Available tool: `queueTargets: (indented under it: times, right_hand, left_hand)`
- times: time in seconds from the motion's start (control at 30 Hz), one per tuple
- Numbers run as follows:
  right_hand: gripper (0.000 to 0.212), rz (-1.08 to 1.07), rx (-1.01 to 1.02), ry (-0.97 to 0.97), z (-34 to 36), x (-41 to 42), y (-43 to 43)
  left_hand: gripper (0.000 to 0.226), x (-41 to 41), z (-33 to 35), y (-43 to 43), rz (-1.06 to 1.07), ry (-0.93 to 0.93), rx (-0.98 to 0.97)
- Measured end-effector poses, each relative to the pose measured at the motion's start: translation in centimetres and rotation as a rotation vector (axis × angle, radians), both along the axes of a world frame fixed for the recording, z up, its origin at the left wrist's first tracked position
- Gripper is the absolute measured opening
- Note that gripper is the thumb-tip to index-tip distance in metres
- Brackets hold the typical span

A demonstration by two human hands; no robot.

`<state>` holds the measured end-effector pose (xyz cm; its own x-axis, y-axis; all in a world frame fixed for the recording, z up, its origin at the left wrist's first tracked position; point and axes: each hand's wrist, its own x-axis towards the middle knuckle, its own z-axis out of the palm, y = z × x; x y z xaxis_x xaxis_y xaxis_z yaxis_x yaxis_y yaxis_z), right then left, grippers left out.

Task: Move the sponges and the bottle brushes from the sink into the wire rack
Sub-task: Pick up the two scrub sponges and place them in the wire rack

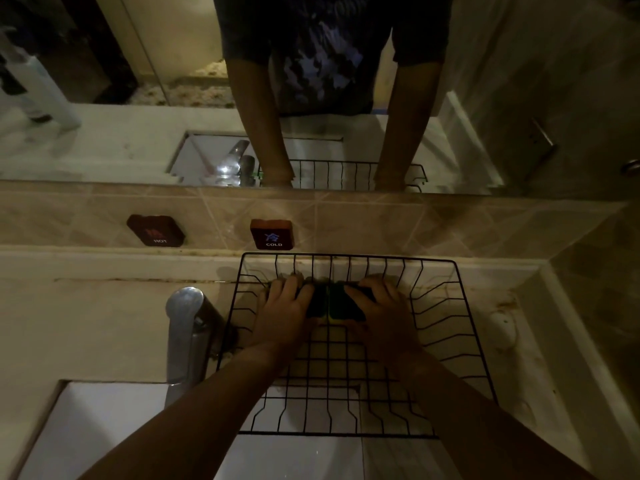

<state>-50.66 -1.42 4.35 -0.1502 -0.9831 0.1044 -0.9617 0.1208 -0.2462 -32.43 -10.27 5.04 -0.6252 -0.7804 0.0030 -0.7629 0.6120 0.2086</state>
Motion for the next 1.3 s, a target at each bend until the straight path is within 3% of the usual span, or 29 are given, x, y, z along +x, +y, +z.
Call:
queueTargets:
  times: [0.27,0.77,1.07,1.3]
  right_hand:
    - [0.062,0.002,0.015,-0.008,0.2,0.1,0.0]
    - [0.070,-0.012,-0.001,-0.062,1.0,0.5,1.3]
    - [0.051,-0.019,0.094,-0.179,6.4,3.9,4.6]
    - [0.039,-0.044,0.103,-0.226,11.1,8.7,9.5]
  left_hand:
    - [0.054,0.0,-0.5,-0.1,0.006,0.039,0.000]
    - [0.063,1.1,1.1,1.3,-0.025,0.019,0.034]
    - [0.046,4.3,6.7,5.2,-0.009,0.161,0.070]
    - [0.051,8.9,10.3,9.4,-0.089,0.204,0.067]
